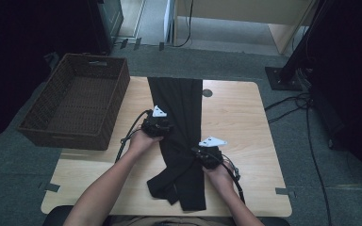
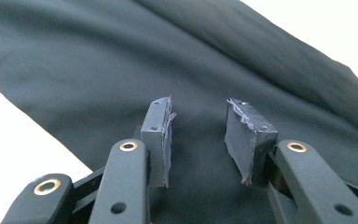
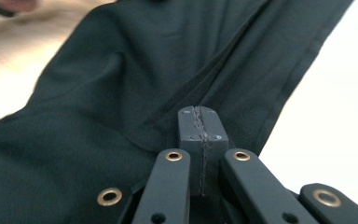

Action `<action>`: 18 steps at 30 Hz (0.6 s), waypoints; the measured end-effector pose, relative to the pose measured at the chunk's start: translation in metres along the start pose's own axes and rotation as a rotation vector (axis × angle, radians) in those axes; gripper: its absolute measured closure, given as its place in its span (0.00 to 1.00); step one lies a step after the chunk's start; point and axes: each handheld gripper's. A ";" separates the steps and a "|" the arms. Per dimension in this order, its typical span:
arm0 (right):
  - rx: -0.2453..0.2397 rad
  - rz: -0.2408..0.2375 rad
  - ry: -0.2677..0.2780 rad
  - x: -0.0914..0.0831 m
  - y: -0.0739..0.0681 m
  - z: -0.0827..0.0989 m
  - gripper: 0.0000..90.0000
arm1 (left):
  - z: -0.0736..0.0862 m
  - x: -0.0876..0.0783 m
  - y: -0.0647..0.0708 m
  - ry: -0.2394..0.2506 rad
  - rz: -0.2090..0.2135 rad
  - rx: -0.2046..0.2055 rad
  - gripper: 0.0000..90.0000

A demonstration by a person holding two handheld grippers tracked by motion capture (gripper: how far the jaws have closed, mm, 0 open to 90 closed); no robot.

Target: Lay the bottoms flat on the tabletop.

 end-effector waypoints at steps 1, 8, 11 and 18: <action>-0.004 -0.016 0.001 -0.001 -0.007 0.001 1.00 | 0.000 0.000 -0.001 -0.002 -0.001 -0.002 0.68; -0.058 -0.079 0.014 -0.004 -0.037 0.006 1.00 | 0.007 0.002 -0.006 -0.019 -0.018 -0.006 0.69; -0.066 -0.066 0.006 -0.003 -0.034 0.004 0.98 | 0.007 0.002 -0.006 -0.022 -0.027 0.000 0.71; 0.021 -0.031 0.056 -0.008 -0.016 -0.006 0.75 | 0.008 0.001 -0.006 -0.029 -0.034 0.024 0.74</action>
Point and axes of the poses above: each handheld gripper's, and its own axes: x roughly forward along the jaws, z roughly out of its underside, y roughly to its right, and after that the axes turned 8 degrees about z, right-handed
